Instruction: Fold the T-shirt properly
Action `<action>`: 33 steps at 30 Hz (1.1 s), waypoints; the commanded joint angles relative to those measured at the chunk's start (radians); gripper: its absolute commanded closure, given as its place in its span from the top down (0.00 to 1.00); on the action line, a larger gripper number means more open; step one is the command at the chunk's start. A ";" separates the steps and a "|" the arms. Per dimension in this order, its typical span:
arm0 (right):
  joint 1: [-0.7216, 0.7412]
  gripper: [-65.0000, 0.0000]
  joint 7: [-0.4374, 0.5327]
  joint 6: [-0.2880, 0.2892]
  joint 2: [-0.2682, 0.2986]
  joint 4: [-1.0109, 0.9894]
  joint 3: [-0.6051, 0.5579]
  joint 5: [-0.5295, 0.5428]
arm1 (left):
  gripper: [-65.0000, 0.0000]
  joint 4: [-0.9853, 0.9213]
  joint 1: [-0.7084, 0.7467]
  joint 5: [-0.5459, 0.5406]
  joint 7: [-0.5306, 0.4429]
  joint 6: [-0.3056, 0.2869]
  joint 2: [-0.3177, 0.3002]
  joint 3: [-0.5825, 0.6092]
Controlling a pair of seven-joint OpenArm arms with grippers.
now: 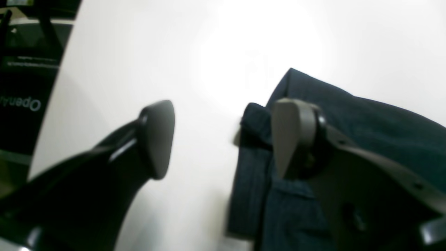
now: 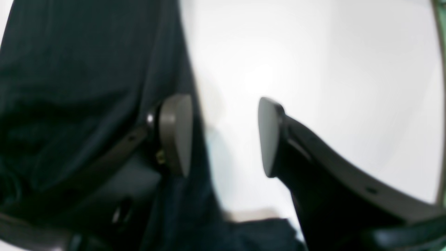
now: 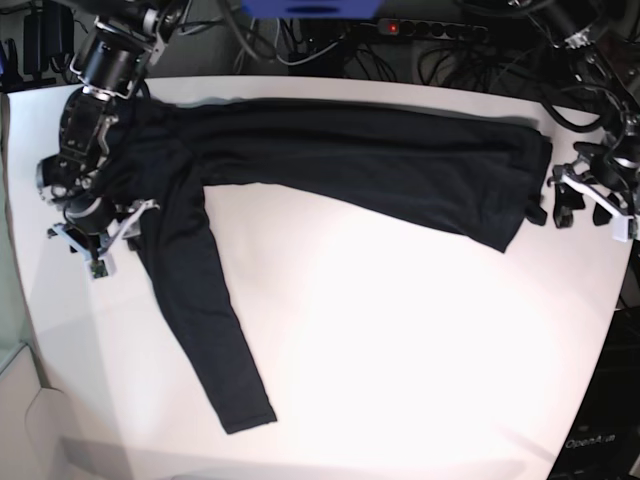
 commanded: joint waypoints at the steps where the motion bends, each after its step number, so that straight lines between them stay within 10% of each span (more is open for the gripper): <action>1: 0.027 0.49 0.025 -0.005 0.014 0.019 -0.002 0.014 | 0.65 0.023 -0.026 -0.011 -0.021 0.002 -0.017 0.008; 33: 0.177 0.49 0.031 -0.005 -0.037 -0.031 -0.108 0.014 | 0.65 -0.092 -0.078 -0.011 0.055 0.002 -0.018 0.106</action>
